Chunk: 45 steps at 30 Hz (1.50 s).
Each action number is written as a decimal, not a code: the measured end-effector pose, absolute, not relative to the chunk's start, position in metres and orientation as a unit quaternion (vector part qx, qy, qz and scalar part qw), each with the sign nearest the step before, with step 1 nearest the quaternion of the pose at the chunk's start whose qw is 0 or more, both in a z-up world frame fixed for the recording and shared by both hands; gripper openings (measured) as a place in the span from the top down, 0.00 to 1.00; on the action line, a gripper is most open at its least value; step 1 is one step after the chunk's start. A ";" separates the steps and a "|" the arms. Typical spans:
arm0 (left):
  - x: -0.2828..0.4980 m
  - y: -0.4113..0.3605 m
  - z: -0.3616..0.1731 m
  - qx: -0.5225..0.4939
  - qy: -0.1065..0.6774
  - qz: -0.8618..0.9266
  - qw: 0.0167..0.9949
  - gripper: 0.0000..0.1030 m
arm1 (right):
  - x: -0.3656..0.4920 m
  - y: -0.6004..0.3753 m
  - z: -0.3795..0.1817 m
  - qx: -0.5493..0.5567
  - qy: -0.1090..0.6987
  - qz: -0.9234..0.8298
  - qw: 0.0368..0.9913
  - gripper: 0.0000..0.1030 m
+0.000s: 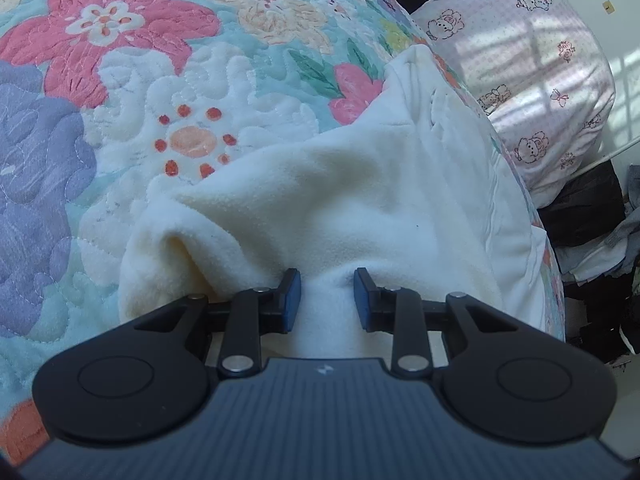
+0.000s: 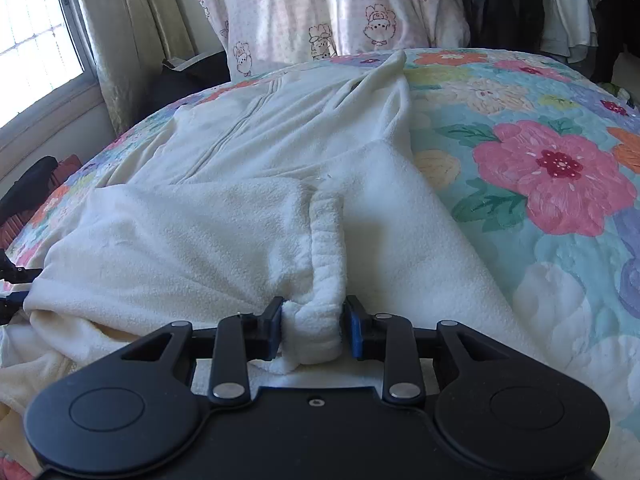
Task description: Fold clothes
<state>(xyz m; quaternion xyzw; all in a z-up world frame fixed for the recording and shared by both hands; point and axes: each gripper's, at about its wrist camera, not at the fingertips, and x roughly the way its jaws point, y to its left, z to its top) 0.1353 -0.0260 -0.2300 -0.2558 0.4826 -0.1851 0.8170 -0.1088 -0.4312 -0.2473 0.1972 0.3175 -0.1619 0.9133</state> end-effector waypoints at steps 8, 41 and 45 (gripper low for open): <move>0.104 -0.055 -0.193 -0.075 0.472 -0.177 0.860 0.31 | -0.110 -0.429 -0.230 0.216 0.351 -0.154 0.898 0.42; 0.066 -0.025 -0.214 -0.336 0.513 -0.146 0.776 0.40 | -0.183 -0.423 -0.294 0.566 0.279 -0.015 0.776 0.29; 0.081 -0.027 -0.218 -0.378 0.504 -0.160 0.760 0.41 | -0.163 -0.417 -0.290 0.567 0.271 -0.011 0.778 0.22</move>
